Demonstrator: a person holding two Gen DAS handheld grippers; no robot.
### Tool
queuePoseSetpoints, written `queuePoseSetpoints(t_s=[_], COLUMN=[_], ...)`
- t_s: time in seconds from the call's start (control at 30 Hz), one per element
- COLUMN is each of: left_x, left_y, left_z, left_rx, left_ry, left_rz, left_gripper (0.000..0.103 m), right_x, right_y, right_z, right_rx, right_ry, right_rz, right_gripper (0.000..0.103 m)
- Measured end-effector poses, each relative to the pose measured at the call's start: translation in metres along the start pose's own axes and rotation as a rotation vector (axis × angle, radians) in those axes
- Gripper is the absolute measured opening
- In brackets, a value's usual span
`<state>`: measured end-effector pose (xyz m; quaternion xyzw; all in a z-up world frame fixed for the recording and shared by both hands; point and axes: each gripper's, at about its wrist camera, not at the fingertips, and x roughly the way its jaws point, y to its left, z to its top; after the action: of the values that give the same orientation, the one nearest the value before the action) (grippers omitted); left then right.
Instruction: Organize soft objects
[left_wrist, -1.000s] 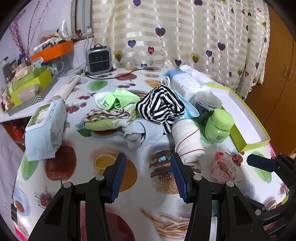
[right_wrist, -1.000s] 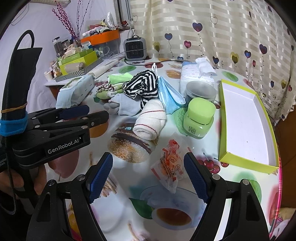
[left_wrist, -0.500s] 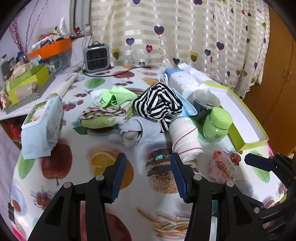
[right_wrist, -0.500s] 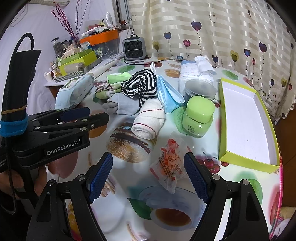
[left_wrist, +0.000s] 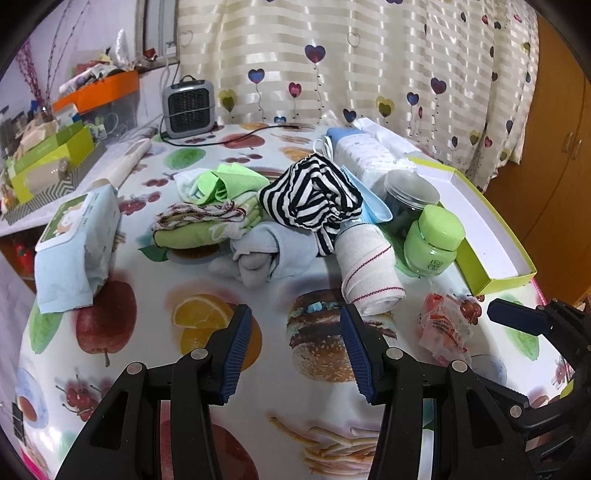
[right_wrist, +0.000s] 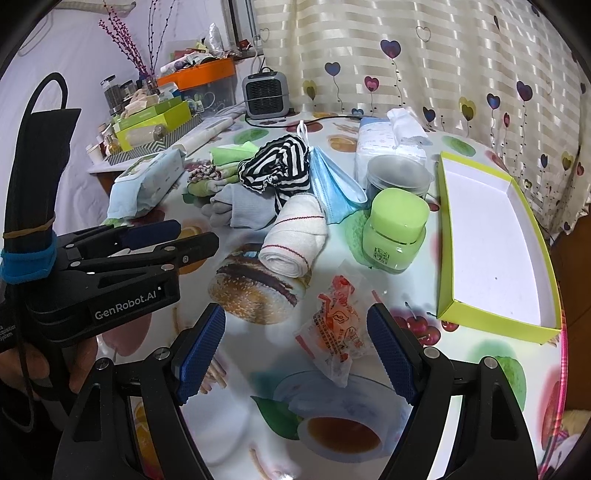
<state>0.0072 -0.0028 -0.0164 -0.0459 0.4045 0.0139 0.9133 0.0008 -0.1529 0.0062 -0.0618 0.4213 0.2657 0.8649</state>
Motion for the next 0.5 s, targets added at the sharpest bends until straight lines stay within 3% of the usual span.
queuePoseSetpoints(t_s=[0.5], left_x=[0.0026], left_y=[-0.0045], left_z=[-0.0012], left_rx=[-0.003], left_ry=[0.015], left_rz=[-0.034], left_gripper=[0.049], right_x=[0.0032], right_y=[-0.0020], right_z=[-0.0001], right_rx=[0.004], right_ry=[0.005], right_rz=[0.007], right_gripper=[0.080])
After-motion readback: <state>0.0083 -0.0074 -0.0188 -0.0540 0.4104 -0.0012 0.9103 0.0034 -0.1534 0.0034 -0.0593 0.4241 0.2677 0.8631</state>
